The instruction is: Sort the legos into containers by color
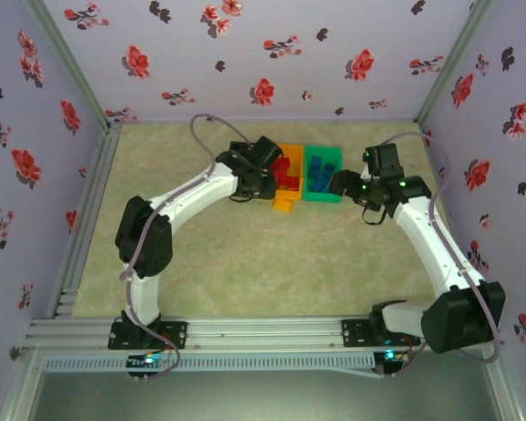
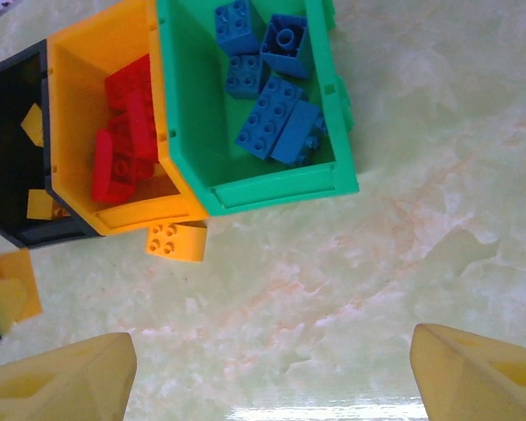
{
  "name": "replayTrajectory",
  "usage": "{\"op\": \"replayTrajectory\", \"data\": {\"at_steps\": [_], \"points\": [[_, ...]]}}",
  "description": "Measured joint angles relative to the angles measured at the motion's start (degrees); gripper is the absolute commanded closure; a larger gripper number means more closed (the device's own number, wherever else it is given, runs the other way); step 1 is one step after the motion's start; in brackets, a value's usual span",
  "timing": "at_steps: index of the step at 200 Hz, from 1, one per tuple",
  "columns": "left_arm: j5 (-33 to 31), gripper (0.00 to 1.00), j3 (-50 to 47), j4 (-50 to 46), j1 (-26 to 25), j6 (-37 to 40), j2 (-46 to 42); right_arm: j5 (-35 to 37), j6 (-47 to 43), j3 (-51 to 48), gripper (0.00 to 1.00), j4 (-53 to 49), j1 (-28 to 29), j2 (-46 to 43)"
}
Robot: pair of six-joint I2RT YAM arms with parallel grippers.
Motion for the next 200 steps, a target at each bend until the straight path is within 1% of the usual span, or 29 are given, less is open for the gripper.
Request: {"op": "replayTrajectory", "data": {"at_steps": [31,69,97,106,119,126,132,161,187,200], "points": [[-0.20,0.79,2.05,-0.61,4.31,2.10,0.00,0.11,0.31,-0.04,0.18,0.74,1.92,0.17],[0.22,0.78,4.26,-0.52,8.35,4.39,1.01,0.42,1.05,-1.53,0.18,2.34,4.68,1.11],[1.66,0.75,6.69,0.31,10.56,6.01,4.17,0.92,1.97,-2.51,0.18,3.91,7.52,2.86],[2.29,0.71,7.91,0.59,11.08,6.47,5.70,1.11,2.23,-2.82,0.18,4.55,8.63,3.50],[3.10,0.54,10.23,0.74,11.76,7.21,8.35,1.57,2.91,-3.02,0.17,5.33,10.49,4.83],[3.61,0.48,11.72,0.90,12.09,7.50,9.92,1.99,3.21,-3.04,0.18,5.90,11.69,5.77],[4.02,0.45,12.90,0.98,12.37,7.82,11.15,2.19,3.45,-3.04,0.18,6.40,12.76,6.62],[5.42,0.41,17.66,0.52,13.33,8.39,15.10,4.11,4.28,-3.02,0.16,9.20,17.90,12.33],[5.64,0.40,17.27,0.28,13.57,8.33,13.97,5.22,3.98,-2.91,0.12,11.56,20.68,18.56],[5.62,0.39,15.08,0.22,13.60,8.33,11.45,5.46,3.13,-2.84,0.11,13.05,21.16,21.09]]}}
